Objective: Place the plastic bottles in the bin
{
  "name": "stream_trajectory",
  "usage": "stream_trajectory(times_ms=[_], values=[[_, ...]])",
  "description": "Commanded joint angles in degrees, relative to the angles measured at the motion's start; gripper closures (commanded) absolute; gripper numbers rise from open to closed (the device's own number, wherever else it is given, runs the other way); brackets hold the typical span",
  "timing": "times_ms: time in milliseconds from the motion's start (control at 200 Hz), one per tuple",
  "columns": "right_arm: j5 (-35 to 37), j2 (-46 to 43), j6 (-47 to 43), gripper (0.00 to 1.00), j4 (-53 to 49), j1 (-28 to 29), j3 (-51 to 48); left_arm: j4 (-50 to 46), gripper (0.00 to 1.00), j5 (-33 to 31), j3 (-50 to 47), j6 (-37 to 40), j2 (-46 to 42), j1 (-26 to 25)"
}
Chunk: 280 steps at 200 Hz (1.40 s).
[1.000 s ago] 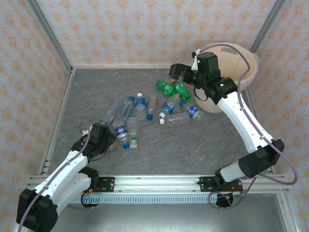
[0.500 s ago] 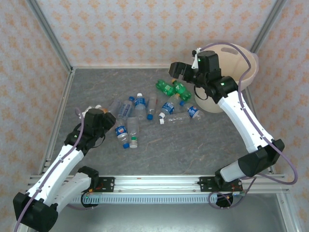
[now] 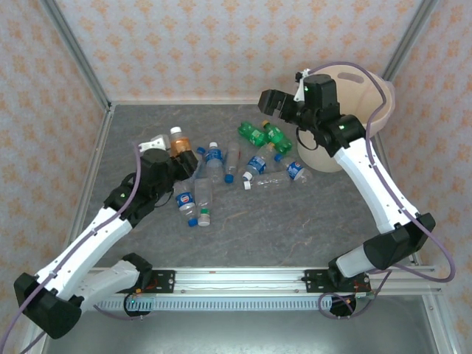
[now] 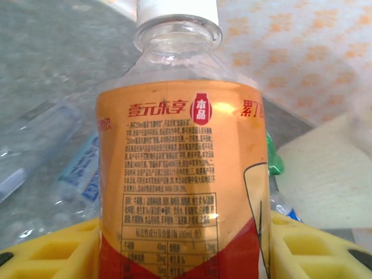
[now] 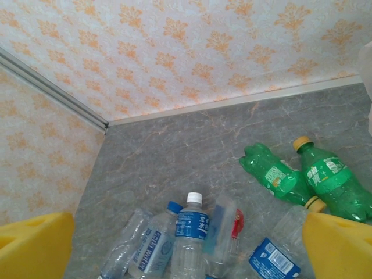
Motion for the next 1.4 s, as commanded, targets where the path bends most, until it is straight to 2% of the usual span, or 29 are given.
stream_trajectory(times_ms=[0,190,410,561,691,1076,1186,1397], values=[[-2.9,-1.7,1.2,0.00,3.7,0.0,-0.4,5.3,0.46,-0.1,3.3,5.0,1.3,-2.0],[-10.4,-1.9,1.4,0.12,5.8,0.0,-1.4,9.6,0.47,3.1,5.8,9.7,3.0,-4.5],[-17.8,0.2,2.2,0.20,7.0,0.8,0.7,10.8,0.47,5.6,9.8,13.7,6.4,-8.0],[-22.1,2.2,2.7,0.25,7.1,2.3,3.0,10.6,0.47,4.9,11.9,15.5,8.2,-10.3],[-23.5,4.0,1.6,0.25,5.4,4.9,5.6,10.9,0.47,5.1,12.6,16.5,9.0,-11.4],[-24.0,8.7,1.8,0.44,4.4,10.2,7.2,10.3,0.47,5.6,14.0,17.5,10.1,-12.7],[-23.5,9.5,1.6,0.51,4.1,10.6,7.9,10.4,0.47,5.8,13.9,17.5,10.2,-13.1],[-23.4,9.5,1.8,0.57,4.5,10.6,8.3,10.0,0.47,6.3,13.5,17.5,10.2,-13.5]])
